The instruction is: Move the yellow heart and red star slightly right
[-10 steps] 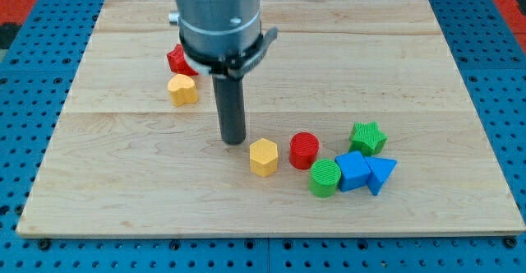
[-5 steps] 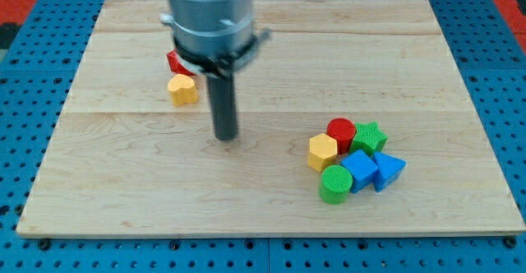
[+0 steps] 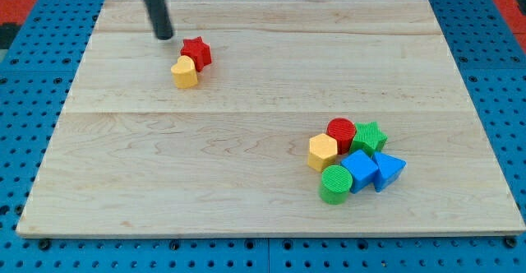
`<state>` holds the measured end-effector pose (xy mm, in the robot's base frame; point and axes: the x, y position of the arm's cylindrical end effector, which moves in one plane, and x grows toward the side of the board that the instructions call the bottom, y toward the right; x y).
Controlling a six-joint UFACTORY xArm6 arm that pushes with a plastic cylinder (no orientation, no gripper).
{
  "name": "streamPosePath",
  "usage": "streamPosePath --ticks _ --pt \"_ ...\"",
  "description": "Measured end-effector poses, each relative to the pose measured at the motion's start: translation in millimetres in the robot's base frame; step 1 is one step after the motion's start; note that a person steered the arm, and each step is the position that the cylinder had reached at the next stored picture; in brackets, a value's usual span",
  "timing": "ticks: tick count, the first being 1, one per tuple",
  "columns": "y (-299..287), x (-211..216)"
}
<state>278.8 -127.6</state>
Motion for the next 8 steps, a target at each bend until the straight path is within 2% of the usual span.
streamPosePath --ticks 1,2,3,4,5,6,7,8 --pt "34.1 53.3" --pt "36.0 103.9" --pt "56.4 121.4" --pt "65.0 94.5" --pt "5.0 65.2" --pt "-77.3 71.9" --pt "-104.8 72.0" --pt "-100.0 73.2"
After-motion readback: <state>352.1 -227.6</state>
